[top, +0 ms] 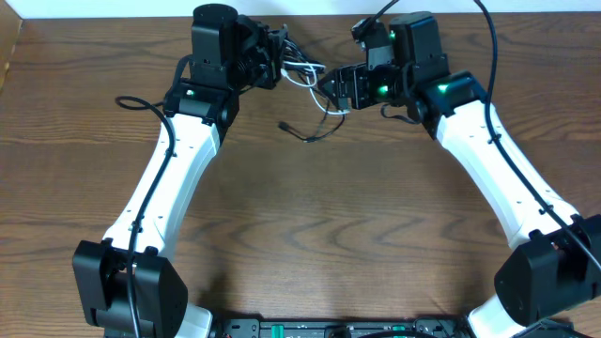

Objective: Untangle cables

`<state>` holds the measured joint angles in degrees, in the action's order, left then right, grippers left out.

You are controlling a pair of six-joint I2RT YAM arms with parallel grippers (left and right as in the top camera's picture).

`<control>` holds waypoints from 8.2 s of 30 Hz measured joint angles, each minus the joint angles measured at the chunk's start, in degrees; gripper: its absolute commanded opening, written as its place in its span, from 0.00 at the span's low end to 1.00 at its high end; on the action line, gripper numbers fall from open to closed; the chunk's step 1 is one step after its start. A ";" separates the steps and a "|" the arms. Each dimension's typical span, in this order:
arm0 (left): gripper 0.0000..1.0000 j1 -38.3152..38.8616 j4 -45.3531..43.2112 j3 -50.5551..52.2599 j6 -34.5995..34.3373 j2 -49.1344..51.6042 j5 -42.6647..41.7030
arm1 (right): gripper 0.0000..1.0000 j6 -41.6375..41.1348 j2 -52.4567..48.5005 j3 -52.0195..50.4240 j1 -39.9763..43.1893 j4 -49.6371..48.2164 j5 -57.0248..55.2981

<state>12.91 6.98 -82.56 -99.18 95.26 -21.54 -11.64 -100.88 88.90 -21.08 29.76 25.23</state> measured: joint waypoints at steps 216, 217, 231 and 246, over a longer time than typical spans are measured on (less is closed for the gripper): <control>0.07 0.48 16.37 0.00 -12.63 0.00 -20.11 | 0.01 40.19 -0.15 -0.15 6.03 8.98 14.82; 0.08 0.46 16.41 0.00 -12.26 0.00 -20.11 | 0.01 39.98 -0.15 -0.15 6.03 9.03 15.06; 0.08 0.94 30.84 -0.02 6.27 0.00 -3.52 | 0.01 22.58 5.53 -0.15 12.90 10.10 14.45; 0.07 0.63 23.93 -0.02 15.26 0.00 -7.30 | 0.50 25.09 6.64 -0.09 11.85 16.04 6.58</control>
<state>13.54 30.92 -82.59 -83.92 95.26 -28.84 13.45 -94.24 88.82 -9.23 45.80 31.81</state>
